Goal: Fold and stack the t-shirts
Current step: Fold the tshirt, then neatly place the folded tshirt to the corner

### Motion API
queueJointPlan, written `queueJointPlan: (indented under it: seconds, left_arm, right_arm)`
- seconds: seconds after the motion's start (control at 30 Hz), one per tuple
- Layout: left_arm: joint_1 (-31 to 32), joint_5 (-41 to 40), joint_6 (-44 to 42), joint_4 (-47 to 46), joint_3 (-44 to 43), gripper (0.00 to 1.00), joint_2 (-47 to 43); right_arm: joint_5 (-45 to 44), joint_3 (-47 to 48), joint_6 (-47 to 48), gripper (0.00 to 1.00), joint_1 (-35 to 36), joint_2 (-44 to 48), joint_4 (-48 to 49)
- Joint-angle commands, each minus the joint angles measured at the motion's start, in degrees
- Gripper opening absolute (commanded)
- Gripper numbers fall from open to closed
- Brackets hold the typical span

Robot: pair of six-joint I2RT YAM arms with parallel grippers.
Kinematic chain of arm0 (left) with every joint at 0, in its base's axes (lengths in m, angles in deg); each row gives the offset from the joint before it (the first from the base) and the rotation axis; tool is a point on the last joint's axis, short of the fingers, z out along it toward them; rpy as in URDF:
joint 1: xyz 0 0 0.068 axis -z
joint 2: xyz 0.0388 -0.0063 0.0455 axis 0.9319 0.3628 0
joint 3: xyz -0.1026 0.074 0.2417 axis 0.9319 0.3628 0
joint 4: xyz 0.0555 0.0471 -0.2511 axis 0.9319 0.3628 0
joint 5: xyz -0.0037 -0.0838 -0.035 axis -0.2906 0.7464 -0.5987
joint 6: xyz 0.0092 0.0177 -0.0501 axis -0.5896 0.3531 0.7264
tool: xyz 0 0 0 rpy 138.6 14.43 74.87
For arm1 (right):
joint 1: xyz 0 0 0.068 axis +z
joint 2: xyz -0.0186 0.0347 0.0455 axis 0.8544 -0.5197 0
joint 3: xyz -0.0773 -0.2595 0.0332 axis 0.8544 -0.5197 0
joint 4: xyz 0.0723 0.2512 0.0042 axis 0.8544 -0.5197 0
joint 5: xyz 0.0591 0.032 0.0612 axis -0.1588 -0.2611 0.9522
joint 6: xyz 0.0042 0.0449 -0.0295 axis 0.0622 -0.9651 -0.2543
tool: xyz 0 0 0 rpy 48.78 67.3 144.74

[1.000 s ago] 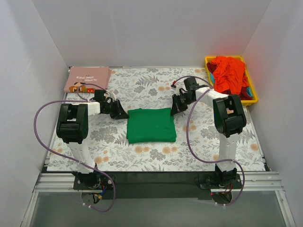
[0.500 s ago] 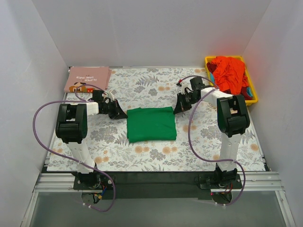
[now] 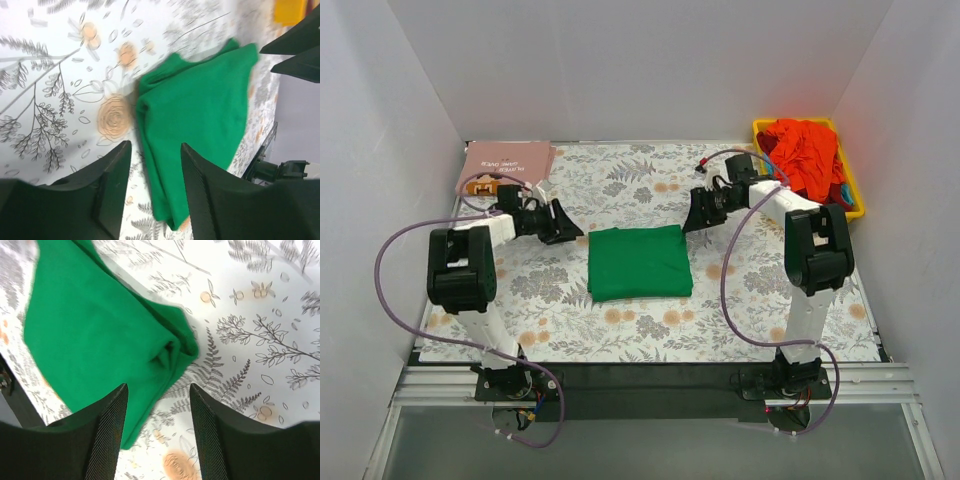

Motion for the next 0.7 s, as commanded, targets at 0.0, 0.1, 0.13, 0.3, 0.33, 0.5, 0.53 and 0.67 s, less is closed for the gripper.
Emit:
queueJointPlan:
  seconds: [0.0,0.1,0.13,0.3,0.33,0.5,0.53,0.67]
  left_arm:
    - [-1.61,6.55,-2.34,-1.3,-0.58,0.45,-10.71]
    - [-0.38,9.81,3.0,-7.35,2.04,0.5,-13.53]
    - [0.32,11.21,4.93,-8.93,2.58,0.52,-13.27]
    - [6.03,8.42,12.06,-16.23,2.59,0.52,-6.17]
    - [6.13,8.42,13.2,-17.46,2.24,0.52,-4.67]
    - [6.22,6.14,15.68,-20.9,-0.75,0.5,5.86]
    - [6.22,6.04,15.68,-20.9,-1.45,0.49,7.63]
    - [5.52,4.29,15.85,-20.72,-5.92,0.48,13.88]
  right_arm:
    - [2.8,2.5,1.19,0.6,-0.29,9.63,0.71]
    - [10.35,0.31,-5.03,0.55,0.94,11.4,6.5]
    - [12.19,-0.05,-6.62,0.53,1.64,10.45,8.08]
    - [19.5,-1.02,-13.74,0.4,6.04,2.81,15.56]
    - [19.76,-0.49,-13.75,0.38,6.21,0.01,16.0]
    - [18.01,2.84,-12.79,0.31,4.47,-8.36,18.03]
    - [17.49,3.63,-12.79,0.29,4.11,-10.89,18.29]
    - [17.3,8.98,-12.96,0.27,2.7,-15.84,18.65]
